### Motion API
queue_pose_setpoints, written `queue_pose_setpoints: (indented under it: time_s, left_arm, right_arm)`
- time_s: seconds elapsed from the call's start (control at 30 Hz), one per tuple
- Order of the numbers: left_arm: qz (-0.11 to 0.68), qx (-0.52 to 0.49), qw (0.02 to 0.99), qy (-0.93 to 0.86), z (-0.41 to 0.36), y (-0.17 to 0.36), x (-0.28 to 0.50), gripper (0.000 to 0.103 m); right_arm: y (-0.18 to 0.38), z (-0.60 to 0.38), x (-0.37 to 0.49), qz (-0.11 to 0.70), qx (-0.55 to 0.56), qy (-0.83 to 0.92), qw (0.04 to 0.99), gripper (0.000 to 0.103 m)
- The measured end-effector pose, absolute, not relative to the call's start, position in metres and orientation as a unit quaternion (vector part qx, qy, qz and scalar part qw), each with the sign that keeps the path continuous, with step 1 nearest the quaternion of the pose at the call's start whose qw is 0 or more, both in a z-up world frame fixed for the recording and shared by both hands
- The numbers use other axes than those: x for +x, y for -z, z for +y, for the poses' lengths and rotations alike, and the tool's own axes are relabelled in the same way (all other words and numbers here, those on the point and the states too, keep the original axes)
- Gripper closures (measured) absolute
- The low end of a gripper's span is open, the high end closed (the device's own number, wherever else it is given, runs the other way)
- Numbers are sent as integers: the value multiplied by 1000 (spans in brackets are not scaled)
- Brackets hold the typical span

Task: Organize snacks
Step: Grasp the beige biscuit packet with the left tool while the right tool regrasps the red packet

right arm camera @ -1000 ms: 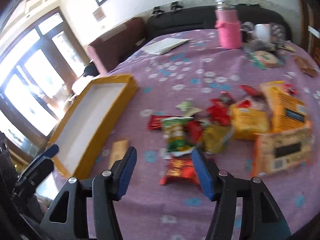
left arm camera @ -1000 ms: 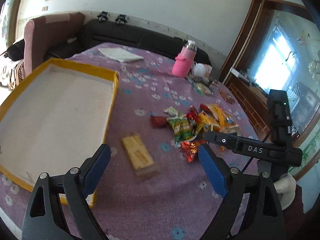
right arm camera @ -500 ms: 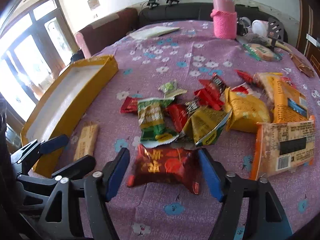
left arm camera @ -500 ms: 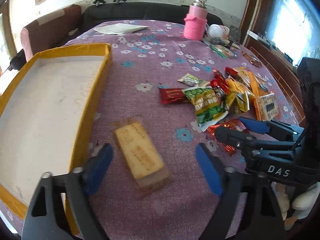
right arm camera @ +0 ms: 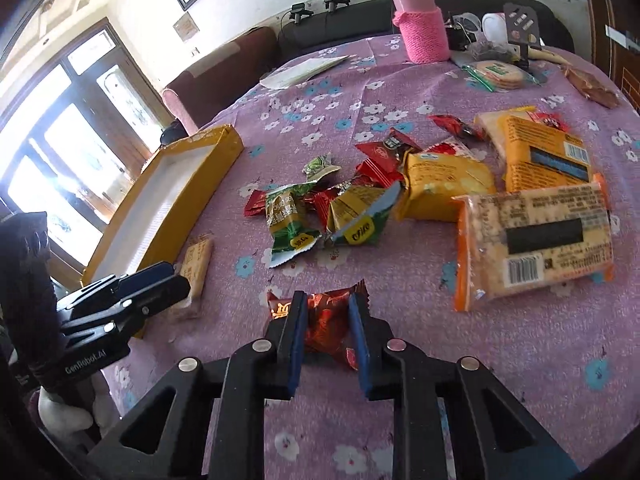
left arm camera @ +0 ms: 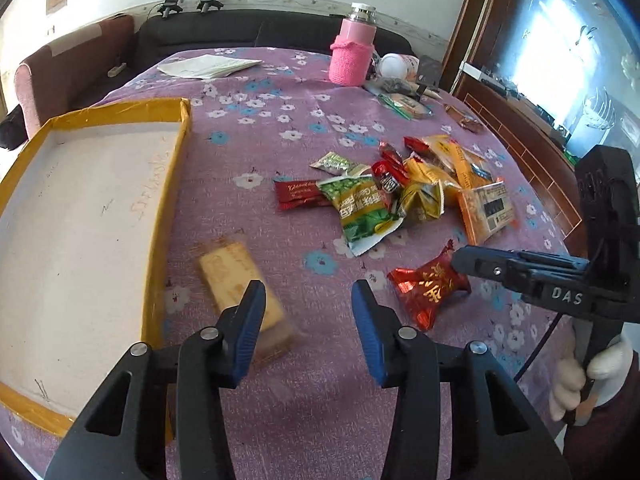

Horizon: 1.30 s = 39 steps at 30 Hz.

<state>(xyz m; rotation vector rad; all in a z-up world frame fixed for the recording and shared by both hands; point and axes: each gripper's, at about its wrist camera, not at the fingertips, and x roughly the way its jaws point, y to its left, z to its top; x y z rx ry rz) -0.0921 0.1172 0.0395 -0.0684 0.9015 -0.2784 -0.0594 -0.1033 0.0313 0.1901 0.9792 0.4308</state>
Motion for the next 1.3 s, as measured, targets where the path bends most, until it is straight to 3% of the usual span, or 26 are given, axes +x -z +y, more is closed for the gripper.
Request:
queue_pose_setpoints:
  time_s: [0.1,0.17,0.2,0.27,0.43,0.7,0.87,0.9,0.97,1.3]
  left_arm:
    - [449,-39,888,90,125,-30,-86,60]
    - [455,-33,888,65,126,-29,-82,46]
    - [462,-34,884,60,126,-27,-78,46]
    - [466,-14,883,50,121,-25,-72,40]
    - [466,38,880,85,89,-19,-65,39]
    - [457,25,885,89,90,-22,-65,39]
    - [464,54,880,84,87,-15,-64,28]
    - [460,46,879,115,86,-17,-67,28]
    - [458,19,871,177,87,-20,-70,38]
    - [465,26,868,173,84,-17,-69,38]
  right_arm:
    - [-30,-107,-61,461,103,-207,857,75]
    - [-27,-108,-62,464,115,-212,853,61]
    - [-26,-109,-62,464,118,-213,852,56]
    - [-25,-108,-61,463,121,-216,851,56]
    - [-27,-111,-63,454,134,-220,853,55]
    - [-32,-121,-64,440,148,-226,857,37]
    - [-33,-117,-65,440,149,-232,855,36]
    - [-33,-117,-65,440,150,-231,855,36]
    - [-33,-116,-66,440,152,-232,854,36]
    - [-33,-120,-70,439,168,-224,854,36]
